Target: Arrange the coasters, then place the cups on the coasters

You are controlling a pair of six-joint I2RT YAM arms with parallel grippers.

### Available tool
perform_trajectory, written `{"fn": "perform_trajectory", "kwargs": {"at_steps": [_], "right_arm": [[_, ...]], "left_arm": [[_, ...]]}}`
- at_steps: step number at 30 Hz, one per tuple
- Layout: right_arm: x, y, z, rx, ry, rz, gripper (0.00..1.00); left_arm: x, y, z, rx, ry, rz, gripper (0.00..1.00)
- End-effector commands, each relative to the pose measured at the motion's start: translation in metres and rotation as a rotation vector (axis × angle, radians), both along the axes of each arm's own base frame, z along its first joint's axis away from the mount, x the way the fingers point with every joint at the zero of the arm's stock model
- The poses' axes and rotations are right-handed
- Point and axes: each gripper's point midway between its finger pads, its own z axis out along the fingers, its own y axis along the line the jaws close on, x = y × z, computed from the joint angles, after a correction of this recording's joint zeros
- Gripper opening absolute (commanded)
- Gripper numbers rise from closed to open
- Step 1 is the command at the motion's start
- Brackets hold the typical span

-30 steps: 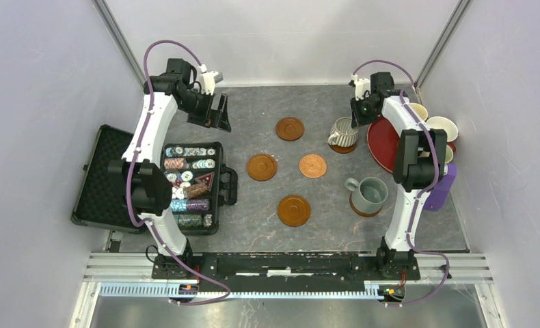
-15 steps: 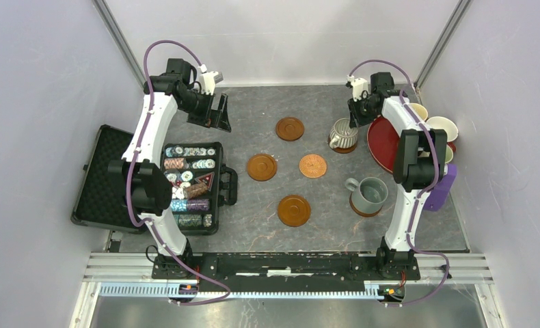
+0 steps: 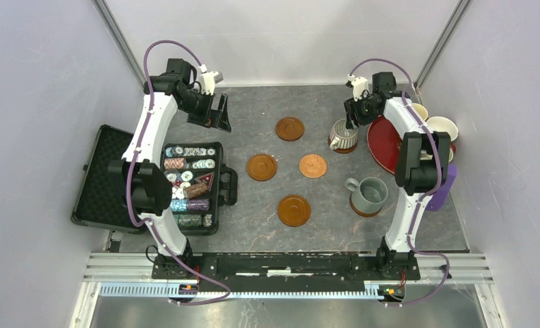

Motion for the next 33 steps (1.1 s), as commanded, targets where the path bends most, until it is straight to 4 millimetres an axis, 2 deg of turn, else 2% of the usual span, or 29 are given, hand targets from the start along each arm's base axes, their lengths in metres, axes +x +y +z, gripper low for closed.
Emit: {"fn": "perform_trajectory", "kwargs": {"at_steps": [1,6,9,12,16,19,25,26,29,33], "right_arm": [[0.002,0.0,0.058,-0.001,-0.138,0.033,0.65],[-0.002,-0.01,0.105,-0.041,-0.252,0.031,0.8],[-0.008,-0.018,0.136,-0.076,-0.325,0.048,0.98],[-0.016,-0.033,0.157,-0.108,-0.355,0.06,0.98],[-0.025,-0.065,0.171,-0.113,-0.307,-0.001,0.98],[-0.039,-0.09,0.164,-0.113,-0.207,-0.116,0.98],[-0.096,-0.135,0.131,-0.111,-0.023,-0.421,0.89],[-0.104,-0.139,0.131,-0.119,-0.021,-0.468,0.88],[-0.121,-0.141,0.113,-0.107,0.047,-0.56,0.83],[-0.123,-0.142,0.096,-0.064,0.085,-0.692,0.81]], "left_arm": [[0.001,-0.002,0.02,-0.031,-0.053,0.013,1.0],[0.002,0.0,0.022,-0.017,-0.071,0.0,1.0],[0.001,0.0,0.022,-0.016,-0.077,-0.011,1.0],[0.001,-0.001,0.021,-0.017,-0.078,-0.022,1.0],[0.0,-0.003,0.018,-0.026,-0.073,-0.031,1.0],[-0.001,-0.004,0.014,-0.04,-0.082,-0.033,1.0],[-0.004,-0.012,0.015,-0.094,-0.111,-0.025,1.0],[-0.004,-0.013,0.014,-0.105,-0.113,-0.022,1.0],[-0.004,-0.016,0.01,-0.126,-0.118,-0.002,1.0],[-0.004,-0.017,0.003,-0.148,-0.092,0.046,1.0]]}}
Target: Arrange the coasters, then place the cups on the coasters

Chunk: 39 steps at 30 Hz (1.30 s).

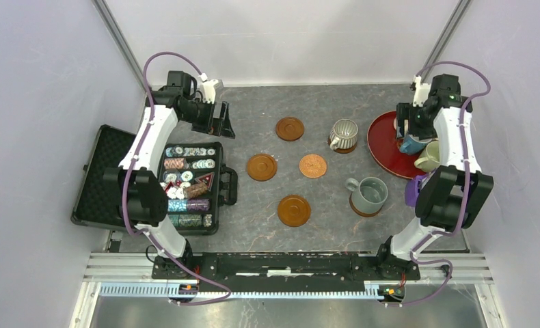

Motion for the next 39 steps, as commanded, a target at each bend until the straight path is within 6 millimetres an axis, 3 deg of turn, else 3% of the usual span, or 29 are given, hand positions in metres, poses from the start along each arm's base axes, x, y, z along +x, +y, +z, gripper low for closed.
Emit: {"fn": "perform_trajectory", "kwargs": {"at_steps": [1,12,32,39], "right_arm": [[-0.002,-0.004,0.002,0.018,-0.03,-0.198,0.81],[0.0,-0.009,-0.054,0.035,0.049,-0.435,0.71],[0.032,-0.036,-0.083,-0.058,0.004,-0.573,0.6],[0.035,-0.039,-0.091,-0.075,0.012,-0.565,0.45]], "left_arm": [[0.01,-0.005,0.017,-0.069,-0.057,0.07,1.0],[0.026,0.01,0.015,0.009,-0.085,0.144,1.0],[0.039,0.011,0.006,0.016,-0.058,0.162,1.0],[0.041,0.011,0.005,0.022,-0.052,0.16,1.0]]}}
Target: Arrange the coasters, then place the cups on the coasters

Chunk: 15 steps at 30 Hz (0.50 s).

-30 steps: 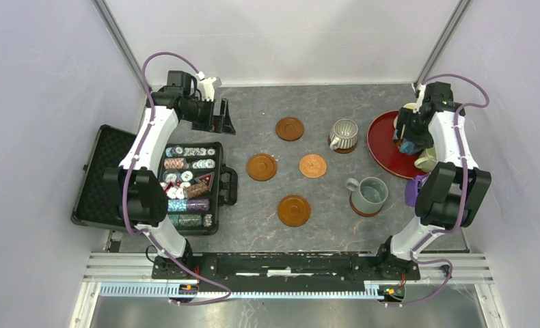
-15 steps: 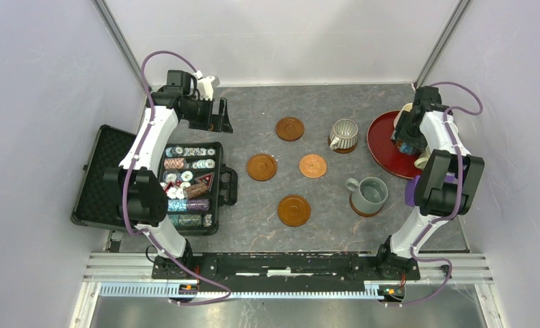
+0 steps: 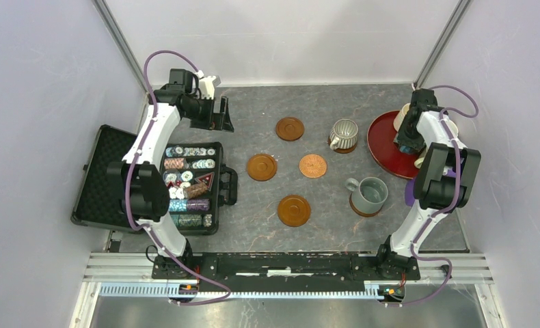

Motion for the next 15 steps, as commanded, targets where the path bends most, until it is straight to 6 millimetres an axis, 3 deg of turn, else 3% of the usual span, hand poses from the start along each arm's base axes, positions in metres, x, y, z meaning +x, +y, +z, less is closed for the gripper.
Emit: {"fn": "perform_trajectory", "kwargs": {"at_steps": [1,6,15], "right_arm": [[0.019,-0.01,0.006,-0.043,-0.061,-0.016,0.42],[0.015,-0.01,0.004,-0.045,-0.048,-0.009,0.29],[-0.005,0.008,0.014,0.016,-0.05,0.015,0.0]], "left_arm": [[0.013,0.001,0.016,-0.012,-0.038,0.023,1.0],[0.015,0.002,0.017,-0.007,-0.041,0.021,1.0],[0.016,0.0,0.018,-0.013,-0.041,0.017,1.0]]}}
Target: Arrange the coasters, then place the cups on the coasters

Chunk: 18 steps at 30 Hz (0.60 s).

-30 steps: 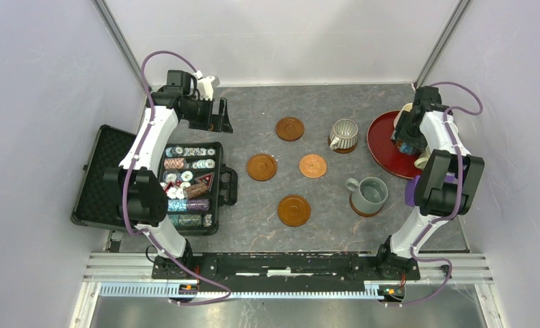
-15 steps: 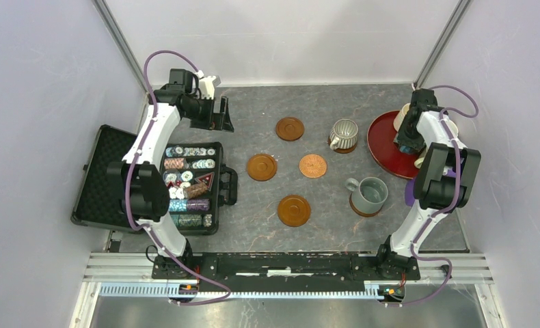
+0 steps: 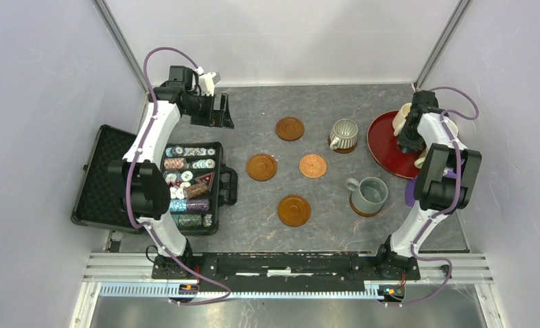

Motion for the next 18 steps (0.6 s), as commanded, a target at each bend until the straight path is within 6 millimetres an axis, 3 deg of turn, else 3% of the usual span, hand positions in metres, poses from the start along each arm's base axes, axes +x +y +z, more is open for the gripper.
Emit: {"fn": "perform_trajectory", "kwargs": {"at_steps": [1,10,18], "right_arm": [[-0.008,0.01,0.02,0.024,-0.048,0.012,0.0],[-0.028,0.022,0.032,0.057,-0.061,0.043,0.0],[-0.02,0.026,0.056,0.034,-0.147,0.157,0.0]], "left_arm": [[0.007,0.001,0.013,-0.013,-0.025,0.018,1.0],[0.01,-0.001,0.013,-0.019,-0.029,0.005,1.0],[0.011,-0.002,0.013,-0.025,-0.03,-0.005,1.0]]}}
